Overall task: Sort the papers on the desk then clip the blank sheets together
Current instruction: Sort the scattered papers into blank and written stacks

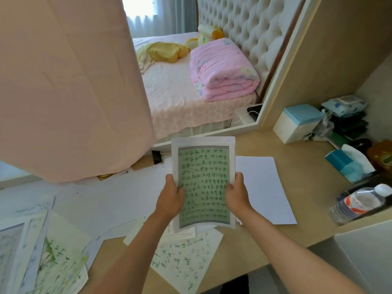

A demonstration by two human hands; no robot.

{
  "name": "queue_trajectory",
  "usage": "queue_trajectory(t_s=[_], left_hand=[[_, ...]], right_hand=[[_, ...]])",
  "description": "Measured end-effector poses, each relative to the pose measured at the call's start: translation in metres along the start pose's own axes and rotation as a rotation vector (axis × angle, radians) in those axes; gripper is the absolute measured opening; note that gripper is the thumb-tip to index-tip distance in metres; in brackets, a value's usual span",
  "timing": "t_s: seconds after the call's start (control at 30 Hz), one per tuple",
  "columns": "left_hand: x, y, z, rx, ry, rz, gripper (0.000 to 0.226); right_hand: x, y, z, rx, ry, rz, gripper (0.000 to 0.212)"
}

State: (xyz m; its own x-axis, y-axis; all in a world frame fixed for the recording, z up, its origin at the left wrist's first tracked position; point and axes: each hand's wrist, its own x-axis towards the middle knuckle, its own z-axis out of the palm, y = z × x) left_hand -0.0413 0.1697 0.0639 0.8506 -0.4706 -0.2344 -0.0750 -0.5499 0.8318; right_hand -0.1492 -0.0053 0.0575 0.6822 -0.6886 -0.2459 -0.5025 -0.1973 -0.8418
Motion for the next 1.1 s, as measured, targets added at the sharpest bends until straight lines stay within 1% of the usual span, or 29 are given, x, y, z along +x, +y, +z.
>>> queue_trajectory(t_s=[0.13,0.27,0.4,0.53,0.6,0.67,0.7,0.8,0.9,0.97,1.0,1.07,1.1], left_hand=[[0.032,0.041,0.063,-0.043,-0.058,-0.189,0.017],[0.058,0.060,0.131,-0.039,-0.119,-0.295,0.026],[0.078,0.067,0.186,-0.015,-0.228,-0.318,0.033],[0.092,0.061,0.216,0.063,-0.248,-0.363,0.041],[0.095,0.055,0.227,0.125,-0.254,-0.384,0.045],[0.095,0.052,0.234,0.185,-0.234,-0.371,0.046],[0.094,0.050,0.239,0.185,-0.222,-0.362,0.047],[0.089,0.047,0.251,0.114,-0.203,-0.353,0.047],[0.086,0.045,0.258,0.108,-0.167,-0.326,0.048],[0.085,0.054,0.253,0.079,-0.183,-0.342,0.059],[0.085,0.057,0.248,0.064,-0.188,-0.351,0.068],[0.087,0.062,0.236,0.079,-0.171,-0.344,0.082],[0.088,0.063,0.226,0.100,-0.144,-0.338,0.083]], right_hand=[[0.044,0.029,-0.055,-0.031,0.034,0.096,0.031],[0.085,0.072,-0.103,-0.087,0.042,0.231,0.030],[0.119,0.107,-0.132,-0.140,0.059,0.319,0.033],[0.137,0.132,-0.140,-0.253,-0.003,0.368,0.042],[0.143,0.141,-0.142,-0.381,-0.021,0.424,0.049],[0.146,0.144,-0.145,-0.477,-0.034,0.458,0.053],[0.147,0.145,-0.147,-0.472,-0.035,0.472,0.054],[0.150,0.147,-0.149,-0.406,-0.047,0.461,0.056],[0.152,0.145,-0.151,-0.408,-0.137,0.454,0.062],[0.155,0.140,-0.156,-0.446,-0.186,0.465,0.061],[0.156,0.136,-0.159,-0.482,-0.184,0.456,0.058],[0.158,0.128,-0.160,-0.562,-0.129,0.372,0.056],[0.158,0.121,-0.156,-0.586,-0.114,0.294,0.057]])
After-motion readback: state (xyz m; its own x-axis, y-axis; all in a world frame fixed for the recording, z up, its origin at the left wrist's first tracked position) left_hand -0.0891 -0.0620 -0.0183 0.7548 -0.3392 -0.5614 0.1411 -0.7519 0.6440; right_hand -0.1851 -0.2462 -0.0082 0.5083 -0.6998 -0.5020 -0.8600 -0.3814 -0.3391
